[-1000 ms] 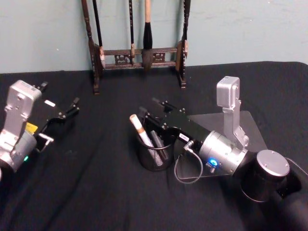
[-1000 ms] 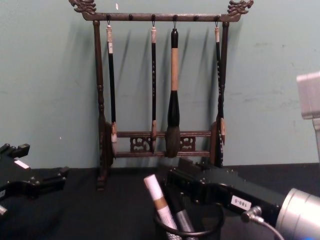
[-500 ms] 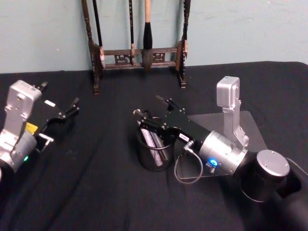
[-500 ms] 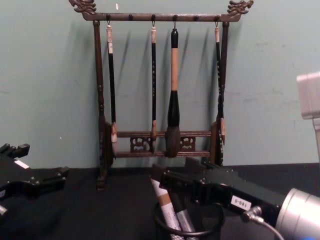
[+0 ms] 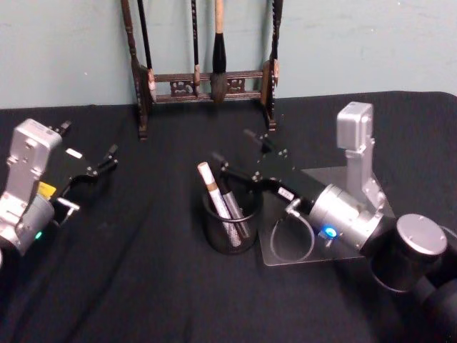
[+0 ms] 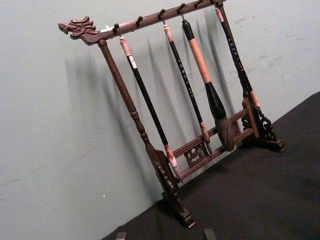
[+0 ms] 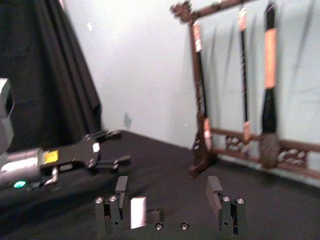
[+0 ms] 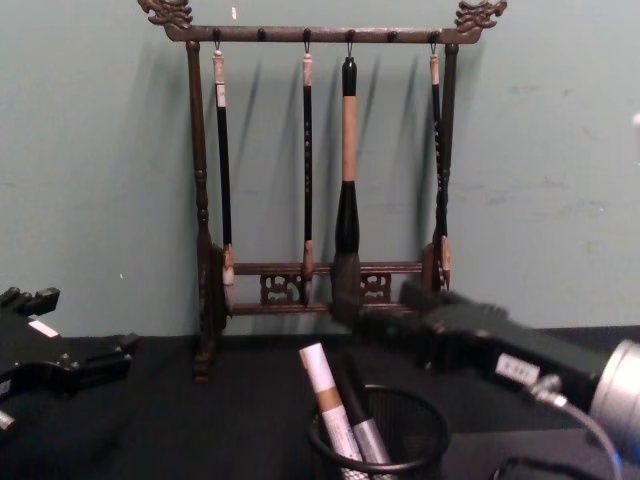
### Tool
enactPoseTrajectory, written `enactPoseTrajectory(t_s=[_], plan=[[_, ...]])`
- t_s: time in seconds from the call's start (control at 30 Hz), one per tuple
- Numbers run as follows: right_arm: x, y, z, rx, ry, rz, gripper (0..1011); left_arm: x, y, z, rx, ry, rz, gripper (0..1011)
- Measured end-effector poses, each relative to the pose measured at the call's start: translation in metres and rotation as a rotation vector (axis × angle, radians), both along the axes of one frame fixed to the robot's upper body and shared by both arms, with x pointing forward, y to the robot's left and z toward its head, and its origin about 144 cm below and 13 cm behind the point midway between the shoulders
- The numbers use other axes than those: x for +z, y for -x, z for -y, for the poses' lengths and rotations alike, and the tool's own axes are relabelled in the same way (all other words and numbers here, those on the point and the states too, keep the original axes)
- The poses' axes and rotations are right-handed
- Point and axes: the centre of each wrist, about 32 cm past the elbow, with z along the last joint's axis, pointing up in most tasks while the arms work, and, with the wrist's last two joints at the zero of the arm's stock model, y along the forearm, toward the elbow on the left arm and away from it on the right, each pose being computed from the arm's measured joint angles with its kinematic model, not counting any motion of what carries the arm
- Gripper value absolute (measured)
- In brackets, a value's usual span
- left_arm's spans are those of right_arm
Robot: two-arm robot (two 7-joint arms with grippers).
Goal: Pick up the water-based marker from the table and place it into the pen holder.
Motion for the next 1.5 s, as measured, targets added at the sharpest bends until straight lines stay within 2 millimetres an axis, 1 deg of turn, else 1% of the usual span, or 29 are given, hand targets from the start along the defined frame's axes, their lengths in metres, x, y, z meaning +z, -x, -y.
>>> enactPoseTrajectory(t_s=[0.17, 0.27, 0.37, 0.47, 0.77, 1.2, 1.5], plan=[[0.01, -0.001, 0.012, -0.054, -0.008, 0.035, 1000, 0.0, 0.0, 0.0, 0.0, 0.0, 0.0, 1001], [0.014, -0.002, 0.025, -0.117, -0.005, 0.052, 1000, 0.0, 0.0, 0.0, 0.0, 0.0, 0.0, 1001], [0.015, -0.003, 0.032, -0.164, 0.011, 0.065, 1000, 0.0, 0.0, 0.0, 0.0, 0.0, 0.0, 1001], [0.015, -0.004, 0.042, -0.25, 0.06, 0.084, 1000, 0.0, 0.0, 0.0, 0.0, 0.0, 0.0, 1001], [0.01, -0.004, 0.058, -0.423, 0.217, 0.109, 1000, 0.0, 0.0, 0.0, 0.0, 0.0, 0.0, 1001], [-0.008, 0.003, 0.069, -0.497, 0.372, 0.087, 1000, 0.0, 0.0, 0.0, 0.0, 0.0, 0.0, 1001], [-0.017, 0.004, 0.07, -0.508, 0.417, 0.08, 1000, 0.0, 0.0, 0.0, 0.0, 0.0, 0.0, 1001]])
